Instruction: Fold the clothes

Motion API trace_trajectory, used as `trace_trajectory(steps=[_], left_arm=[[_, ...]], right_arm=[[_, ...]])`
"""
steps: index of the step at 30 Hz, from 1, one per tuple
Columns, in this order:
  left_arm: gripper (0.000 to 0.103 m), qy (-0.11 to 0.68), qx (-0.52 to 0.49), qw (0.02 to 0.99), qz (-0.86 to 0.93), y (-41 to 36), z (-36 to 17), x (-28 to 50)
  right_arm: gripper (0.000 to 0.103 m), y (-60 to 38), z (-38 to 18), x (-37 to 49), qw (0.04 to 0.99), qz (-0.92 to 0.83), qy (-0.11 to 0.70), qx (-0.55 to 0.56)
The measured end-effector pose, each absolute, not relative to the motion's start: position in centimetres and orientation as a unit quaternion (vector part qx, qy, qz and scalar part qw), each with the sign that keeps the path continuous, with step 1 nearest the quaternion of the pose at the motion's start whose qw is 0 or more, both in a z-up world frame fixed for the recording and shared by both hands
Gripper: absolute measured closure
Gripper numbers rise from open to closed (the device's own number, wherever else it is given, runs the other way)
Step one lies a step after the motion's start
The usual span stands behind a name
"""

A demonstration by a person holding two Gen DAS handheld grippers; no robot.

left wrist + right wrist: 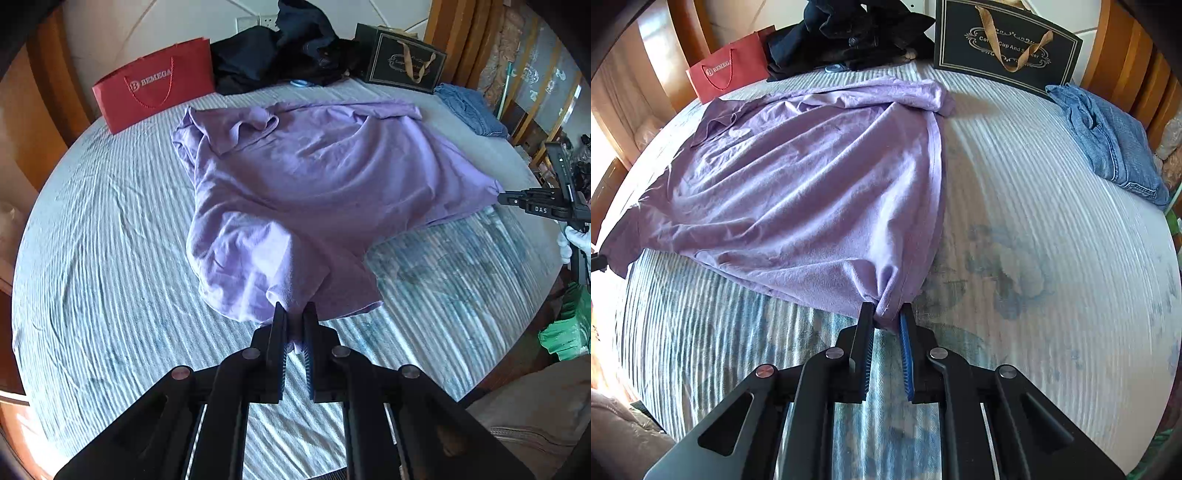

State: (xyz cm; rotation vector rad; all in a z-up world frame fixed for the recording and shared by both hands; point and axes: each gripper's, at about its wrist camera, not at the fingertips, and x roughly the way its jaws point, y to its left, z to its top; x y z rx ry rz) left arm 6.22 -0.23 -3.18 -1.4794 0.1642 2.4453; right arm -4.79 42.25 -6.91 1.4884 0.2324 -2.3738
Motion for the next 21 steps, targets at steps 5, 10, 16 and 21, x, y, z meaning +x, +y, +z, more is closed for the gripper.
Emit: trace_trajectory(steps=[5, 10, 16, 21], left_arm=[[0.097, 0.072, -0.489, 0.161, 0.854, -0.1, 1.7, 1.2], [0.086, 0.11, -0.501, 0.143, 0.847, 1.3, -0.1, -11.1], [0.063, 0.034, -0.519, 0.119, 0.846, -2.8, -1.4, -16.4], [0.058, 0.037, -0.512, 0.121, 0.85, -4.4, -2.7, -9.6]], right_arm=[[0.092, 44.0, -3.1, -7.5, 0.154, -0.84, 0.08, 0.514], [0.087, 43.8, -1.1, -13.5, 0.11, -0.858, 0.07, 0.496], [0.047, 44.3, -0.5, -13.6, 0.091, -0.864, 0.012, 0.496], [0.046, 46.0, -3.2, -9.4, 0.075, -0.853, -0.023, 0.515]])
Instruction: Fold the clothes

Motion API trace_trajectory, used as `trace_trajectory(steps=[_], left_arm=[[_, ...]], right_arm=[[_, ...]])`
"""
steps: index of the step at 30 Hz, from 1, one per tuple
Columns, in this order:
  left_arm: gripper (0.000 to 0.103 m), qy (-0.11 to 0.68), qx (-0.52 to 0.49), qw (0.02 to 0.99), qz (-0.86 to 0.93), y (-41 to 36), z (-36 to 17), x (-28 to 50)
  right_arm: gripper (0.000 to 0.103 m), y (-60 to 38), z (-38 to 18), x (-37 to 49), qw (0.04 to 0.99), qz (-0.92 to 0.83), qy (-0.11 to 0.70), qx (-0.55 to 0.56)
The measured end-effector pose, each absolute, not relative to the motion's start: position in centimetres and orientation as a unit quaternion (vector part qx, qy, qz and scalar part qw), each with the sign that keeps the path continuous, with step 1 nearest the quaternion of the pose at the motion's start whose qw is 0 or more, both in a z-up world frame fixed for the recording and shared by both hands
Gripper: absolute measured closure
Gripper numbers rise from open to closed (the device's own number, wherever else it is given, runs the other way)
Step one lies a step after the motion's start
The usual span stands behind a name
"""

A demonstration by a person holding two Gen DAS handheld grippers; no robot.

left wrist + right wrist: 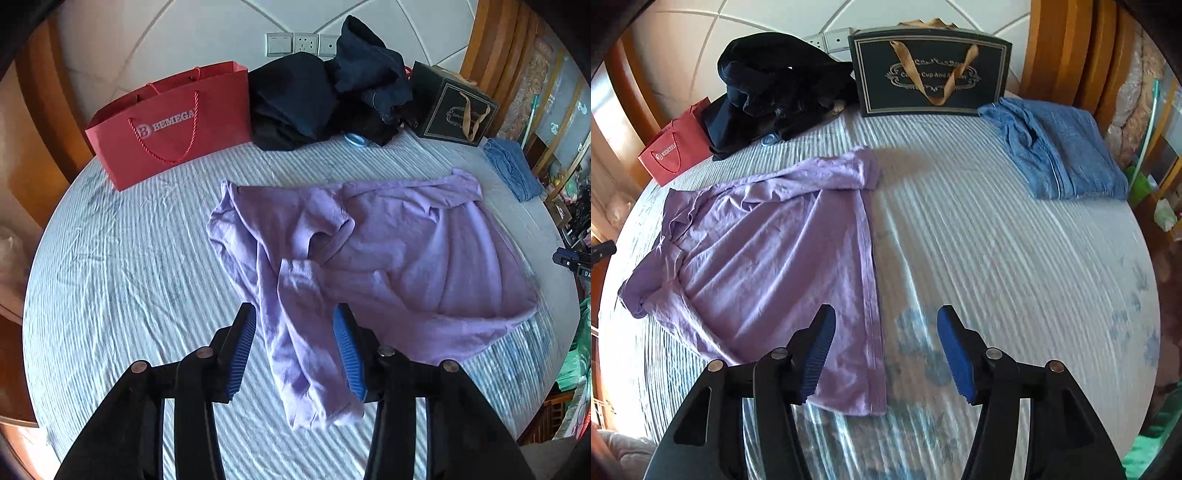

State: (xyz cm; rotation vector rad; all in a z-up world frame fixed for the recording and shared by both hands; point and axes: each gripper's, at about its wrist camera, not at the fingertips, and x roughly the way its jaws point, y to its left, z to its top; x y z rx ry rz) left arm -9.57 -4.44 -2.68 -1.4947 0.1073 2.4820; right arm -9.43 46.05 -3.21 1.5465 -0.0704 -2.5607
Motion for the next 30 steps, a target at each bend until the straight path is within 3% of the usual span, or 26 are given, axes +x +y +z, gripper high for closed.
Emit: trace_trajectory(steps=[7, 10, 15, 16, 17, 18, 19, 20, 21, 26, 30], left_arm=[[0.058, 0.004, -0.536, 0.113, 0.836, -3.5, -6.9, -4.9], [0.058, -0.014, -0.532, 0.108, 0.84, -2.7, -7.6, -4.4], [0.059, 0.014, -0.537, 0.097, 0.838, -1.0, -9.6, -4.6], [0.065, 0.021, -0.543, 0.095, 0.834, -1.0, -10.2, -4.9], [0.095, 0.031, -0.549, 0.091, 0.83, -1.0, -10.7, -5.1], [0.099, 0.041, -0.556, 0.087, 0.825, -1.1, -11.0, -5.3], [0.099, 0.041, -0.56, 0.09, 0.822, -1.4, -11.0, -5.3], [0.099, 0.04, -0.561, 0.093, 0.821, -1.8, -10.7, -5.2], [0.099, 0.05, -0.559, 0.091, 0.823, -2.2, -10.1, -5.0], [0.099, 0.1, -0.562, 0.083, 0.817, -4.9, -7.6, -3.2], [0.097, 0.158, -0.605, 0.092, 0.775, -5.6, -9.6, -2.3]], right_arm=[[0.044, 45.8, -7.1, -6.5, 0.085, -0.832, -0.049, 0.547], [0.031, 45.1, -6.9, -5.7, 0.102, -0.836, -0.041, 0.537], [0.025, 44.2, -7.3, -5.2, 0.124, -0.841, -0.022, 0.526], [0.025, 43.6, -7.7, -5.3, 0.133, -0.839, -0.017, 0.527], [0.025, 42.8, -8.2, -5.4, 0.142, -0.835, -0.003, 0.531], [0.031, 41.9, -8.7, -5.5, 0.151, -0.83, 0.013, 0.537], [0.066, 41.2, -9.2, -5.6, 0.146, -0.826, 0.039, 0.543], [0.09, 40.4, -9.6, -5.6, 0.138, -0.821, 0.066, 0.55], [0.101, 39.7, -10.0, -5.7, 0.131, -0.816, 0.093, 0.556], [0.103, 42.7, -7.3, -5.5, 0.093, -0.824, 0.09, 0.551], [0.101, 45.2, -7.1, -5.8, 0.068, -0.81, 0.105, 0.573]])
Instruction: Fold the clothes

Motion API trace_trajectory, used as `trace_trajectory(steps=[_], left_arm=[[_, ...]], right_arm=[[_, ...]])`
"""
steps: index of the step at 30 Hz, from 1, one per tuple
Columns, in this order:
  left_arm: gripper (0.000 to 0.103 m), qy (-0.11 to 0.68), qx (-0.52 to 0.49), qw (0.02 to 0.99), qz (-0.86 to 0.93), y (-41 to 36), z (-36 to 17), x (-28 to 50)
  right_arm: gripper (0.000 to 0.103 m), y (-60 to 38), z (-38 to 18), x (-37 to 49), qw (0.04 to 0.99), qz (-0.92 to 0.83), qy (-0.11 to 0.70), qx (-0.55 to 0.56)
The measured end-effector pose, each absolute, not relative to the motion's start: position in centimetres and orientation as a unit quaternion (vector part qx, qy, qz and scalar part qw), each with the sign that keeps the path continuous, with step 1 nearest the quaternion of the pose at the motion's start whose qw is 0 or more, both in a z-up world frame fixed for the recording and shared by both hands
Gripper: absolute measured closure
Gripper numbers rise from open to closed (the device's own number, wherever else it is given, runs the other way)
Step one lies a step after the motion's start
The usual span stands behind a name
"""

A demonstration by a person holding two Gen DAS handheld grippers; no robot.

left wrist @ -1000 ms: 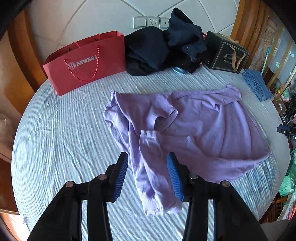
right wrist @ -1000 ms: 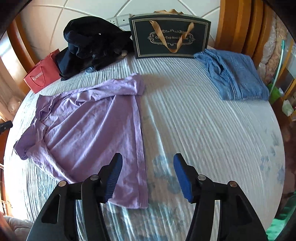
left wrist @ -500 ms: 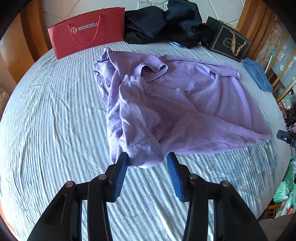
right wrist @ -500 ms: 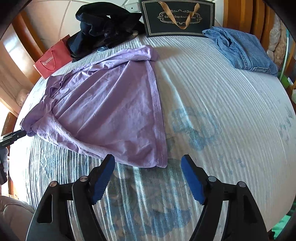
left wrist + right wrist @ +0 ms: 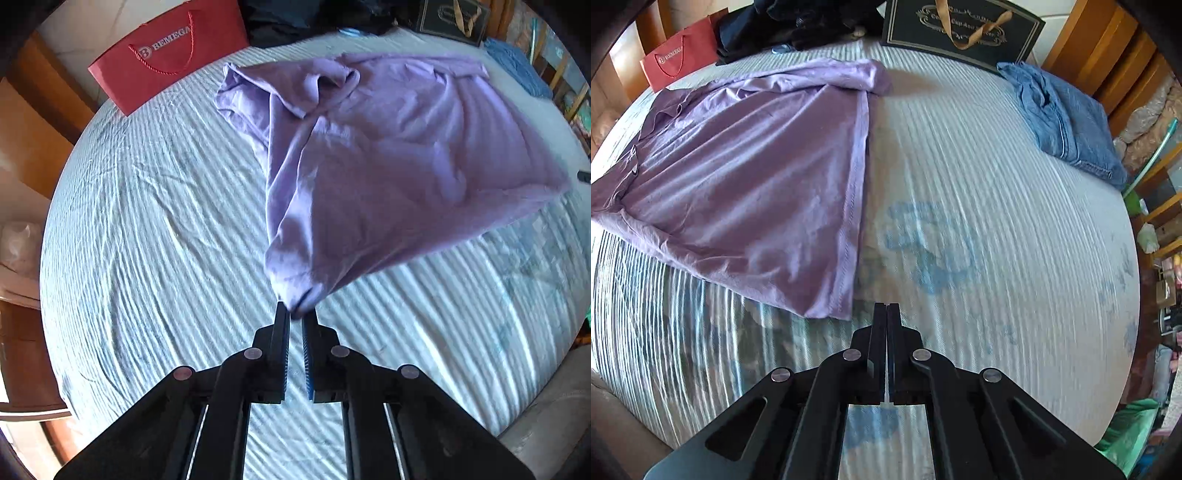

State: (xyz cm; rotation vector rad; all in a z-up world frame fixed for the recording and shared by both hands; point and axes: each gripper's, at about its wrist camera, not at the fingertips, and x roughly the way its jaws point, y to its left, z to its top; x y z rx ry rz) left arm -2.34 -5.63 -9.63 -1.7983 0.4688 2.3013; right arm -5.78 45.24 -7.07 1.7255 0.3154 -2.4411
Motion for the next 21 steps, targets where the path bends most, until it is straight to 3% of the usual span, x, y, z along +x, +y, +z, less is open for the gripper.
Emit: trace_trajectory(steps=[2, 4, 5, 6, 8, 9, 17, 19, 21], left_arm=[[0.095, 0.161, -0.618, 0.093, 0.764, -6.4, -10.2, -1.9], [0.092, 0.134, -0.609, 0.096, 0.775, -7.4, -8.7, -1.9], [0.086, 0.114, -0.599, 0.101, 0.786, -7.9, -7.4, -2.0], [0.081, 0.096, -0.585, 0.103, 0.799, -8.3, -6.1, -2.3], [0.057, 0.072, -0.557, 0.105, 0.82, -8.5, -4.1, -3.1], [0.054, 0.064, -0.544, 0.108, 0.829, -8.4, -3.4, -3.4], [0.053, 0.033, -0.562, 0.098, 0.821, -7.1, -7.1, -6.4], [0.053, 0.021, -0.566, 0.086, 0.82, -7.5, -8.0, -6.8], [0.053, 0.007, -0.567, 0.074, 0.821, -8.0, -8.5, -6.9]], right_arm=[[0.09, 45.8, -6.2, -5.7, 0.067, -0.82, 0.092, 0.561], [0.048, 45.1, -5.3, -5.6, 0.09, -0.825, 0.077, 0.552], [0.04, 44.7, -4.8, -5.6, 0.102, -0.828, 0.07, 0.548], [0.039, 44.3, -4.4, -5.6, 0.114, -0.83, 0.062, 0.543], [0.039, 43.0, -4.3, -6.2, 0.125, -0.827, 0.07, 0.543], [0.039, 42.3, -4.5, -6.7, 0.128, -0.827, 0.072, 0.542], [0.04, 37.7, -5.6, -8.9, 0.172, -0.813, 0.074, 0.551], [0.058, 35.3, -5.0, -10.2, 0.191, -0.814, 0.083, 0.543], [0.06, 32.7, -4.4, -11.6, 0.21, -0.815, 0.094, 0.532]])
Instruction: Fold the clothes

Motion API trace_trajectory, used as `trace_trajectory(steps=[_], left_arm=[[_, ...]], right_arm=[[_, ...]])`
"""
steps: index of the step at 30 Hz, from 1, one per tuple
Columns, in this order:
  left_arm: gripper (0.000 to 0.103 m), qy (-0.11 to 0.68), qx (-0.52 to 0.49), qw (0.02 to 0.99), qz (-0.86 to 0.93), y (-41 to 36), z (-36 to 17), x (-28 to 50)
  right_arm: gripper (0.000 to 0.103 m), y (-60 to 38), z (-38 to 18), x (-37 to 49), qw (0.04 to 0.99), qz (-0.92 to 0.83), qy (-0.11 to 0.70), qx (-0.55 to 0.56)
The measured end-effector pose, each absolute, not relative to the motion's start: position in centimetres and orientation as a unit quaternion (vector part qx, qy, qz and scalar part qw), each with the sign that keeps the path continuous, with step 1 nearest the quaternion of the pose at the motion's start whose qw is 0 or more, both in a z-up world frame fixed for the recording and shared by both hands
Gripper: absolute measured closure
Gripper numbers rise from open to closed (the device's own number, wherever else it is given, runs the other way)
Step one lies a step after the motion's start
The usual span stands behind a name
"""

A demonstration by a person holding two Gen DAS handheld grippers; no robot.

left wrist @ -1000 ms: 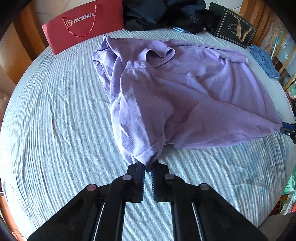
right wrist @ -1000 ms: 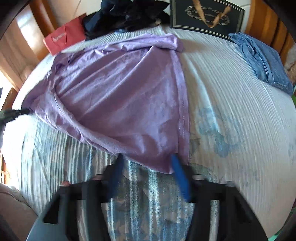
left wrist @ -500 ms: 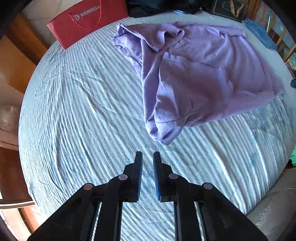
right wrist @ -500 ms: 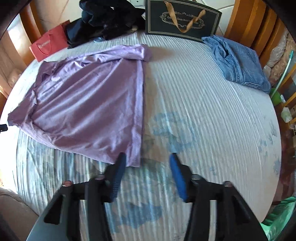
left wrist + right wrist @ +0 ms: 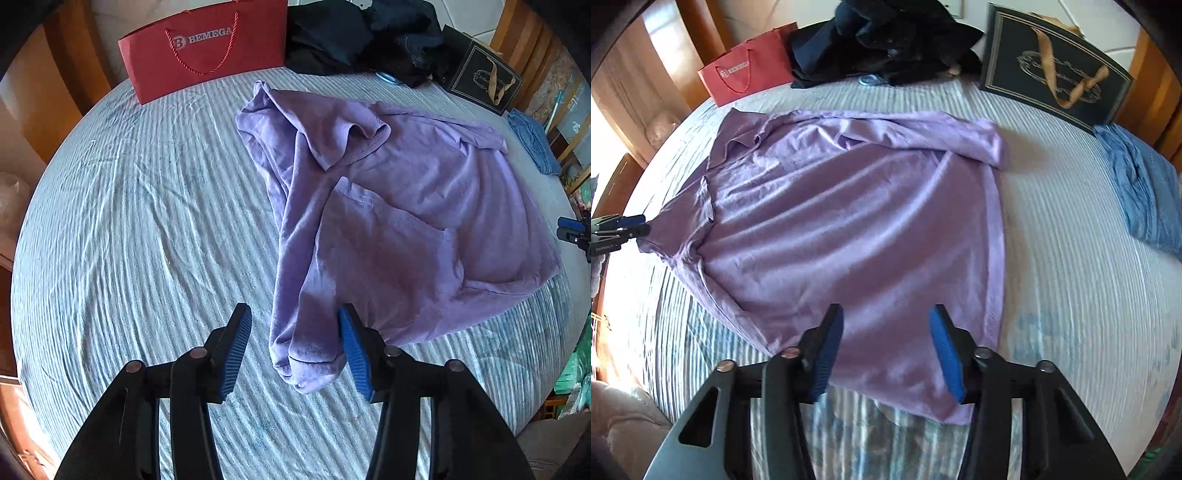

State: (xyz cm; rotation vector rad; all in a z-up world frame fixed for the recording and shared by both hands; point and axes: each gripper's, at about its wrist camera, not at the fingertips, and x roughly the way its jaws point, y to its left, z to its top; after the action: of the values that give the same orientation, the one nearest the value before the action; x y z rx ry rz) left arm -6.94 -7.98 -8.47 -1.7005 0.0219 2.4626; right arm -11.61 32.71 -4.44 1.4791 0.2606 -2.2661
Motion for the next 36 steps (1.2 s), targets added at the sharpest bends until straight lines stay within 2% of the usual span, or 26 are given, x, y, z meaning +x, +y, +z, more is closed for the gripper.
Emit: trace_trajectory(steps=[5, 7, 8, 12, 18, 20, 21, 24, 27, 28, 29, 30, 31, 33, 36], left_arm=[[0.053, -0.042, -0.551, 0.059, 0.831, -10.3, -7.8, -8.4], [0.053, -0.046, -0.54, 0.056, 0.839, -11.1, -7.0, -9.8], [0.053, -0.045, -0.535, 0.055, 0.842, -11.4, -6.5, -10.6], [0.053, -0.025, -0.527, 0.05, 0.848, -12.1, -6.3, -15.5], [0.053, -0.008, -0.536, 0.07, 0.841, -11.1, -9.2, -24.0], [0.053, -0.005, -0.542, 0.082, 0.836, -10.5, -10.1, -26.0], [0.053, -0.003, -0.545, 0.089, 0.834, -10.1, -10.6, -27.0], [0.053, 0.011, -0.558, 0.095, 0.825, -9.2, -12.1, -28.9], [0.054, 0.025, -0.559, 0.106, 0.822, -8.1, -12.8, -29.7], [0.062, 0.033, -0.556, 0.105, 0.824, -7.6, -12.9, -29.8], [0.097, 0.044, -0.554, 0.106, 0.825, -7.1, -12.8, -29.9], [0.099, 0.057, -0.553, 0.098, 0.825, -6.7, -12.7, -29.9], [0.099, 0.067, -0.545, 0.087, 0.831, -6.4, -12.3, -29.8], [0.099, 0.067, -0.513, 0.072, 0.853, -6.5, -10.6, -29.5], [0.099, 0.039, -0.487, 0.069, 0.87, -7.3, -8.2, -29.3]], right_arm=[[0.059, 26.8, -3.6, -16.2, 0.226, -0.821, 0.126, 0.508], [0.055, 26.4, -3.3, -18.3, 0.214, -0.826, 0.118, 0.508], [0.049, 26.6, -3.2, -19.3, 0.205, -0.829, 0.112, 0.508], [0.046, 30.7, -3.0, -23.3, 0.147, -0.84, 0.067, 0.518], [0.045, 37.7, -3.3, -28.1, 0.078, -0.84, 0.005, 0.537], [0.04, 39.2, -3.7, -29.4, 0.068, -0.839, -0.012, 0.54], [0.034, 39.5, -4.0, -30.0, 0.07, -0.837, -0.019, 0.543], [0.031, 39.6, -5.3, -31.8, 0.08, -0.829, -0.03, 0.552], [0.024, 38.7, -7.2, -33.6, 0.076, -0.821, -0.016, 0.566], [0.024, 38.3, -8.0, -34.2, 0.075, -0.815, -0.014, 0.574], [0.026, 38.0, -8.8, -34.7, 0.074, -0.81, -0.013, 0.582], [0.059, 37.6, -9.5, -35.2, 0.075, -0.803, -0.009, 0.591], [0.096, 37.1, -9.4, -35.3, 0.07, -0.806, 0.008, 0.588], [0.094, 36.4, -8.4, -35.1, 0.062, -0.822, 0.029, 0.565], [0.094, 36.9, -5.2, -34.5, 0.06, -0.855, 0.014, 0.515]])
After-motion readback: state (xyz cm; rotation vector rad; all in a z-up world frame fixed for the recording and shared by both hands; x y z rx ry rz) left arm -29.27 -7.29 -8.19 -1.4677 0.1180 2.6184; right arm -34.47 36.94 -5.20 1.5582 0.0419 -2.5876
